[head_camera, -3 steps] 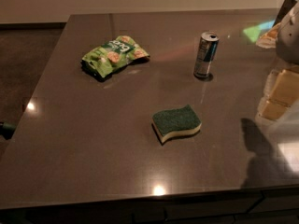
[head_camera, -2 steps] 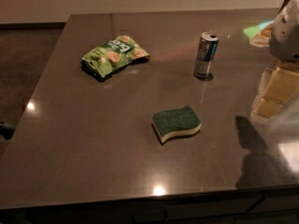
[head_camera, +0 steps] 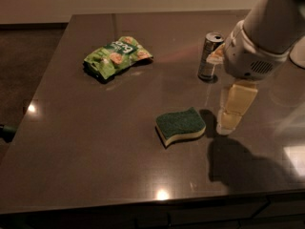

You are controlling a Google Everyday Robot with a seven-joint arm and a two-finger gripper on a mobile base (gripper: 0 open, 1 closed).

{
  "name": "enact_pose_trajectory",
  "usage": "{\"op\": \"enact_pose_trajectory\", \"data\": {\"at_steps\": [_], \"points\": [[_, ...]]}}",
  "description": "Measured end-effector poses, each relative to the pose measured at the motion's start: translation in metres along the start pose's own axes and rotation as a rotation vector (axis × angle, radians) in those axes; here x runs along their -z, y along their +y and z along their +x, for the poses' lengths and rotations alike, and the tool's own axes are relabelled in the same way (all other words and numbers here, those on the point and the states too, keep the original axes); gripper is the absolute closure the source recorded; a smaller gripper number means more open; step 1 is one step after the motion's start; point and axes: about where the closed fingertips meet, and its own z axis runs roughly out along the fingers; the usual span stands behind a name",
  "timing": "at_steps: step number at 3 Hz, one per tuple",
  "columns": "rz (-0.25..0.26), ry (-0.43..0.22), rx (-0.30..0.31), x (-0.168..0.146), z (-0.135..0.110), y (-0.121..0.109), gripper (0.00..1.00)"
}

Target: Pick sponge

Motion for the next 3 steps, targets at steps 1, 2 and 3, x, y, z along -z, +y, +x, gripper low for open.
{"op": "enact_pose_trajectory", "data": {"at_steps": [1, 2, 3], "points": [[-0.053, -0.014, 0.064, -0.031, -0.014, 0.006, 0.00], [-0.119, -0.020, 0.127, -0.068, -0.023, 0.013, 0.00], [-0.142, -0.023, 0.156, -0.086, -0.028, 0.016, 0.00]]}}
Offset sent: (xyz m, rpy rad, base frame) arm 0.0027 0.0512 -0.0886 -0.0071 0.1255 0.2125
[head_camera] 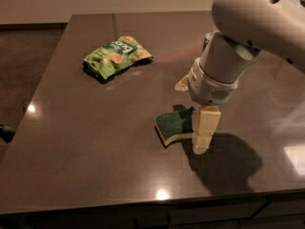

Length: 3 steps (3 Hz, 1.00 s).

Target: Pick sponge

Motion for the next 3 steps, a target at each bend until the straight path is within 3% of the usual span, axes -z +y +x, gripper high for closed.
{"op": "enact_pose_trajectory", "data": {"at_steps": [1, 2, 3], "points": [[-0.016, 0.008, 0.024, -0.0131, -0.0028, -0.0018, 0.25], [-0.019, 0.006, 0.035, -0.0128, -0.0042, -0.0027, 0.55], [-0.015, -0.001, 0.035, -0.0067, -0.0054, -0.0033, 0.78]]}}
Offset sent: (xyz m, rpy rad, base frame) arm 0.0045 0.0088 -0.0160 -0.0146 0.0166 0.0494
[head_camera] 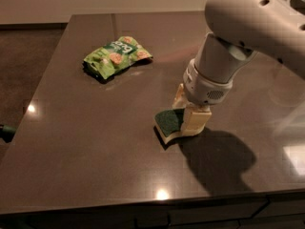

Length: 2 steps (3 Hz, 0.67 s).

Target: Pick sponge

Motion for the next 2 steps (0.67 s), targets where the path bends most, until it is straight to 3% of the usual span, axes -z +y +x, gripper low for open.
{"op": "enact_pose_trajectory", "data": {"at_steps": [1, 2], "points": [[0.004, -0.029, -0.006, 0.024, -0.004, -0.006, 0.99], [0.006, -0.111, 0.021, 0.087, -0.028, -0.019, 1.00]]}}
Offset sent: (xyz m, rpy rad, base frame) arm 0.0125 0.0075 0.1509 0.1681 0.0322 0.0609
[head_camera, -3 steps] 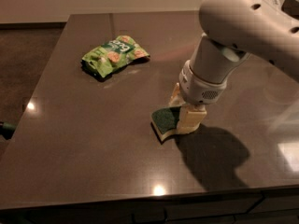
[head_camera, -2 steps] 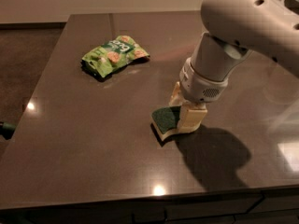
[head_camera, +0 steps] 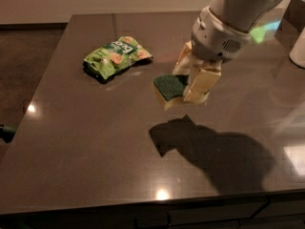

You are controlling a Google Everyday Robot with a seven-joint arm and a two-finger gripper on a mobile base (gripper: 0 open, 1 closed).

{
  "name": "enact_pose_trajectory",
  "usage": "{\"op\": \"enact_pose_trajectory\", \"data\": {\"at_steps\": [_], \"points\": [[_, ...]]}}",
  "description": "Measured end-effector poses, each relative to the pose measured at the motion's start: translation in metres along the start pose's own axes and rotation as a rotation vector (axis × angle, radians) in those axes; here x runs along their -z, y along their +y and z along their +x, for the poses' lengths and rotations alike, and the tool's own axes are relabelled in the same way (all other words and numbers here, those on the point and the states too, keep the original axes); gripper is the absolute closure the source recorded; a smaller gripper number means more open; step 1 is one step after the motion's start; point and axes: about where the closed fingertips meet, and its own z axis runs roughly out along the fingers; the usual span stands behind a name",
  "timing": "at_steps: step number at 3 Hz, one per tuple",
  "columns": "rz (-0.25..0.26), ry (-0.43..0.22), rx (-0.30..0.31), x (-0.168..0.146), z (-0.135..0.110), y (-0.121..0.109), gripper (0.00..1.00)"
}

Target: Pick sponge

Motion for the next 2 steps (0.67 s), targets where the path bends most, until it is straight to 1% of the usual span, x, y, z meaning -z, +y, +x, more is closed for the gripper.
{"op": "enact_pose_trajectory", "data": {"at_steps": [1, 2], "points": [[0.026, -0.046, 0.047, 0.0320, -0.0277, -0.0102, 1.00], [0.047, -0.050, 0.043, 0.0288, -0.0284, -0.0148, 1.00]]}}
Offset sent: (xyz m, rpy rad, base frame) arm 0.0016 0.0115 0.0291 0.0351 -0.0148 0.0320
